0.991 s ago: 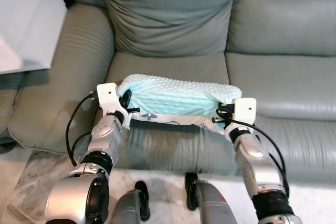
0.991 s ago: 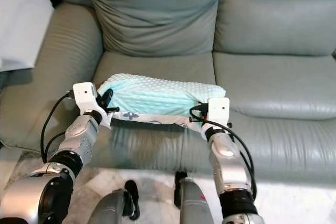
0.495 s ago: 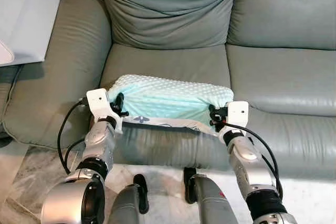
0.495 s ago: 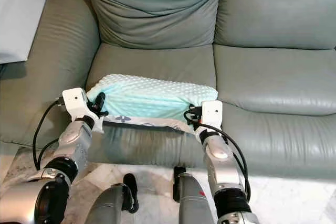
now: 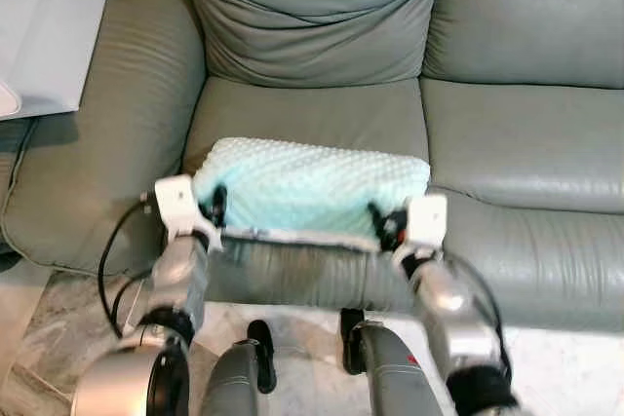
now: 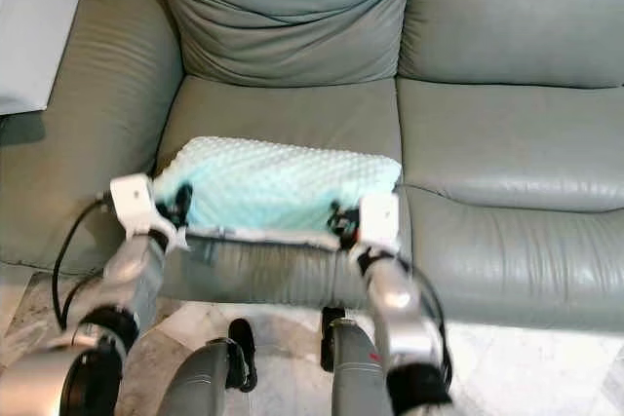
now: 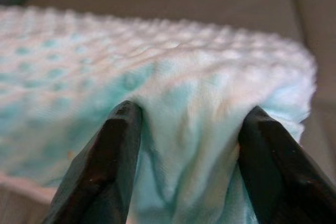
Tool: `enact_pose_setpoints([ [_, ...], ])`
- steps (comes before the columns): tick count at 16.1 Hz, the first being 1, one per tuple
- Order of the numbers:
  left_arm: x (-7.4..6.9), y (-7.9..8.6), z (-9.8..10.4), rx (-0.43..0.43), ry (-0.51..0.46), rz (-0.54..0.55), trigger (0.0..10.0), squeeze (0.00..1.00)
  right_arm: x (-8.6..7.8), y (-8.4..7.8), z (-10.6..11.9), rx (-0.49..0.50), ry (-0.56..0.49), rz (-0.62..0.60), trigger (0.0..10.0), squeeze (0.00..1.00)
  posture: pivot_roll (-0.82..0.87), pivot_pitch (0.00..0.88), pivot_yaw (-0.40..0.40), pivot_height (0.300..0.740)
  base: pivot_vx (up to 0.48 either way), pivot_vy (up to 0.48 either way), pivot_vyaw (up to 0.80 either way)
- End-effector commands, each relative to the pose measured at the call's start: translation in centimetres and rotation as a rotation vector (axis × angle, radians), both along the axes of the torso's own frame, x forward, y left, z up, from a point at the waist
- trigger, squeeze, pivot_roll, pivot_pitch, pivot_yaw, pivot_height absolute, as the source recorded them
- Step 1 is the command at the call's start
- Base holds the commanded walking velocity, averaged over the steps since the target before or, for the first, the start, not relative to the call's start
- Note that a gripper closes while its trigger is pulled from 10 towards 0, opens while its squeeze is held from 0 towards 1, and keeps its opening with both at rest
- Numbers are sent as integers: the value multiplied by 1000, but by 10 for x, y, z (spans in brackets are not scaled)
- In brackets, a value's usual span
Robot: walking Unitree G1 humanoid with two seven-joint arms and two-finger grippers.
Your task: Move the pillow to the sofa
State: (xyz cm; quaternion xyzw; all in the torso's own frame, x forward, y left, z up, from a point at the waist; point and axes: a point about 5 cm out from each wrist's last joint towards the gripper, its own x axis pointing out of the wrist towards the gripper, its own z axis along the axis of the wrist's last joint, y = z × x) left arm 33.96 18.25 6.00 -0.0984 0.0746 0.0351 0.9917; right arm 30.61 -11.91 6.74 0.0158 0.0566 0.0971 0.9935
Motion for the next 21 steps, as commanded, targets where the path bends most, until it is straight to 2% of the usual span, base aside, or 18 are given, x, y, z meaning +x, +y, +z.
enact_pose_setpoints([
  [1,-16,8,-21,19,73,6,10000,1000,-9,5,-12,-3,38,27,10000,1000,-96,443,54,740,0,0,0],
  [4,-35,6,-40,28,114,-22,10000,1000,-20,7,-21,-13,69,46,10000,1000,-88,436,56,740,0,0,0],
  [9,-45,-2,-50,29,134,-63,10000,1000,-30,9,-30,-54,101,61,10000,1000,-87,429,54,740,0,0,0],
  [10,-45,-6,-50,22,125,-88,10000,1000,-33,10,-25,-76,72,71,10000,1000,-85,431,54,740,0,0,0],
  [14,-52,-18,-51,13,80,-204,10000,1000,-40,10,-5,-63,26,98,10000,1000,-72,444,58,740,0,0,0],
  [17,-65,-20,-57,-10,73,-247,10000,1000,-55,14,15,-118,27,93,10000,1000,-71,439,60,740,0,0,0],
  [20,-71,-20,-60,-24,87,-256,10000,1000,-72,32,25,-57,95,146,10000,1000,-71,434,62,740,0,0,0],
  [21,-73,-19,-59,-25,82,-263,10000,1000,-83,39,21,-7,198,178,10000,1000,-65,433,64,740,0,0,0],
])
